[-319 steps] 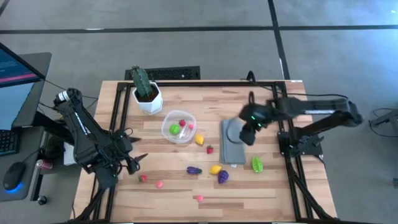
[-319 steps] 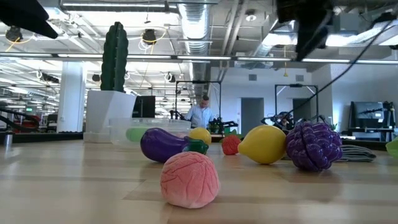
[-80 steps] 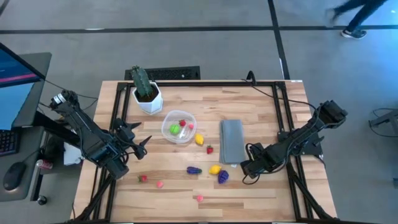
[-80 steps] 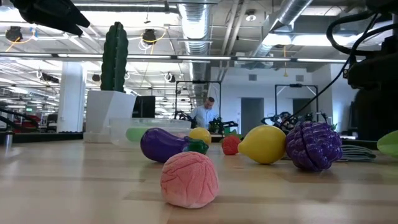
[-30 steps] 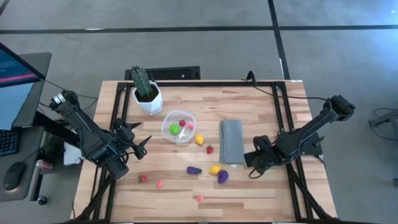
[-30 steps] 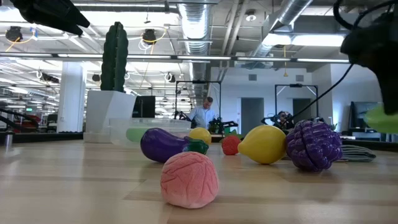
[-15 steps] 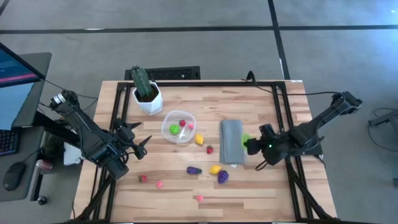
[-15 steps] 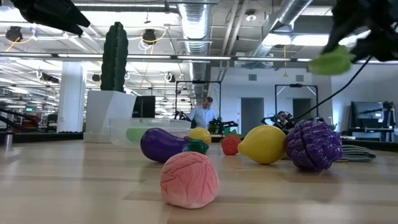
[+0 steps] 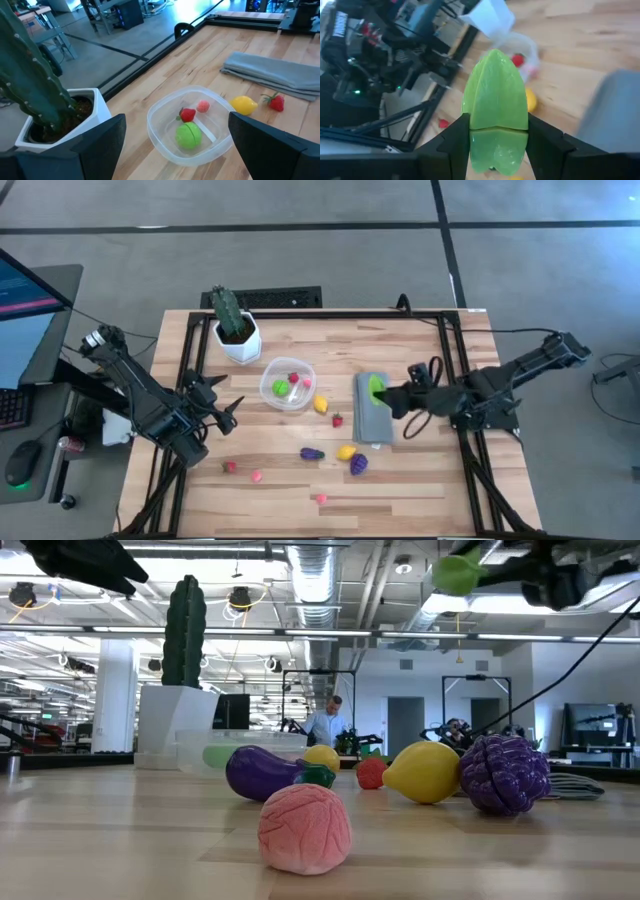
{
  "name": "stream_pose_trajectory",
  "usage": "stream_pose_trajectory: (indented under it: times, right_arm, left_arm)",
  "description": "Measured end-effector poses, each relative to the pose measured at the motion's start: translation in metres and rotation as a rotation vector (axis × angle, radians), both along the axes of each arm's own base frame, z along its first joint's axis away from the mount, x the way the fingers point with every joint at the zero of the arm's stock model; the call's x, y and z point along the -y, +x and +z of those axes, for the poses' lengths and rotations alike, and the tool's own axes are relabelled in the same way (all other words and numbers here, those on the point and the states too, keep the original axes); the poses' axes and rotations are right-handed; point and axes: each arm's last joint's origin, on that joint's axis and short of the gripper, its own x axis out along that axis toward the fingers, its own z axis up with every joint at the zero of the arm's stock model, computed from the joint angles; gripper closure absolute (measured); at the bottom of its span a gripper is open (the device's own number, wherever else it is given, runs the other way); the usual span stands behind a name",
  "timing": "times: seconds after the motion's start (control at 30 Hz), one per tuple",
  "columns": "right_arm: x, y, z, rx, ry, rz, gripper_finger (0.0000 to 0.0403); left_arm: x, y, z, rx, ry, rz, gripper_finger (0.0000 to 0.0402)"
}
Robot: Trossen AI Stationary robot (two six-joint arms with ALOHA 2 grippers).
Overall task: Pick and placing Produce into tupperware
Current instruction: Put the green starfruit into the transparent container
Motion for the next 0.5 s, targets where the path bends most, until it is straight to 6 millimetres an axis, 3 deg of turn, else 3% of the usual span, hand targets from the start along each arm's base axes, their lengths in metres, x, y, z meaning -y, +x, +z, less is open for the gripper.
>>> stream_pose_trajectory:
  times: [0.17,0.3,0.5]
  right_arm:
    - [0.018,0.011,0.007,0.043,-0.047,0.013,0.0229]
    - [0.032,0.018,0.013,0.089,-0.074,0.037,0.0214]
    - [0.048,0.040,0.008,0.110,-0.082,0.087,0.0218]
  left_arm:
    - [0.000,0.000,0.000,0.000,0.000,0.003,0.0058]
    - [0.000,0.000,0.000,0.002,-0.002,0.004,0.0058]
    - [0.000,0.000,0.000,0.004,-0.004,0.005,0.0058]
